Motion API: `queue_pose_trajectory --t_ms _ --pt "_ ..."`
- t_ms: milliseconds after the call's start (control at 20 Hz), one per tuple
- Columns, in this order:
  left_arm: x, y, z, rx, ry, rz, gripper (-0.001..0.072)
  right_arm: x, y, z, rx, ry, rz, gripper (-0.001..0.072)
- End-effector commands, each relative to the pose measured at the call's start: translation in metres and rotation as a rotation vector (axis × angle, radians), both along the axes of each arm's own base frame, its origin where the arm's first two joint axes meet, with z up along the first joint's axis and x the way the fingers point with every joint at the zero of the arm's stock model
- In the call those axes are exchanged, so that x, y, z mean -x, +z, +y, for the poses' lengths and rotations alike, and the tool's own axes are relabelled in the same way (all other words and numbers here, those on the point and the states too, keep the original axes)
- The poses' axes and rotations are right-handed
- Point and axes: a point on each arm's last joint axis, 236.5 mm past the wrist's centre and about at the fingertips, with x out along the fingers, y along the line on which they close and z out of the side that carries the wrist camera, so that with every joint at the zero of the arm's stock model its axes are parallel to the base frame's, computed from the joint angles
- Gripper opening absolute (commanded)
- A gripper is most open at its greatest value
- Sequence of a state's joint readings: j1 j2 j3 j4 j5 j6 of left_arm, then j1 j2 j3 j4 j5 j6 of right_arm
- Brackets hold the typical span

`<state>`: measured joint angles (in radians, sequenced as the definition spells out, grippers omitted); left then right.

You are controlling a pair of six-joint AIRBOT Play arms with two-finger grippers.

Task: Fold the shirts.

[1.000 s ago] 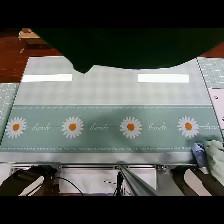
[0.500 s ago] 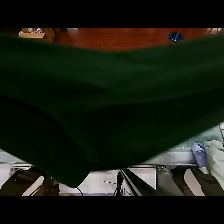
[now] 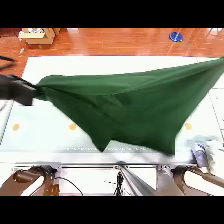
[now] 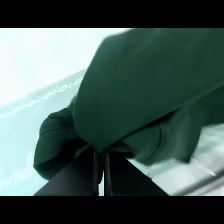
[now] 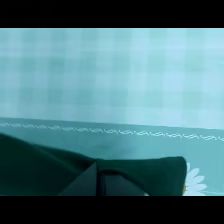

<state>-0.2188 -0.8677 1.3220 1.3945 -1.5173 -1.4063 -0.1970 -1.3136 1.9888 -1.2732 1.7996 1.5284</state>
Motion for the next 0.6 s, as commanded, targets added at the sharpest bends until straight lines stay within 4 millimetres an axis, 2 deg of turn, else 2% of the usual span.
queue_pose_trajectory --t_ms 0,150,250,400,500,550 --pt "-0.039 -0.078 -0.008 -0.008 0.028 0.084 0.0021 -0.066 -0.082 0.013 0.094 0.057 0.125 0.0025" --pt "-0.075 -0.128 -0.013 -0.026 0.041 0.137 0.0022 -0.118 -0.137 0.025 0.129 0.073 0.120 0.0025" --pt "-0.092 -0.158 -0.014 -0.053 0.023 0.161 0.0022 -0.138 -0.165 0.029 0.110 0.052 0.130 0.0025" --pt "-0.105 -0.206 -0.004 -0.125 0.025 0.226 0.0022 -0.151 -0.207 0.018 0.133 0.007 0.188 0.0026" --pt "-0.105 -0.234 0.006 -0.173 0.024 0.283 0.0023 -0.150 -0.233 0.004 0.181 -0.026 0.249 0.0026" --pt "-0.101 -0.244 0.008 -0.180 0.027 0.323 0.0024 -0.148 -0.245 0.004 0.182 -0.024 0.282 0.0026"
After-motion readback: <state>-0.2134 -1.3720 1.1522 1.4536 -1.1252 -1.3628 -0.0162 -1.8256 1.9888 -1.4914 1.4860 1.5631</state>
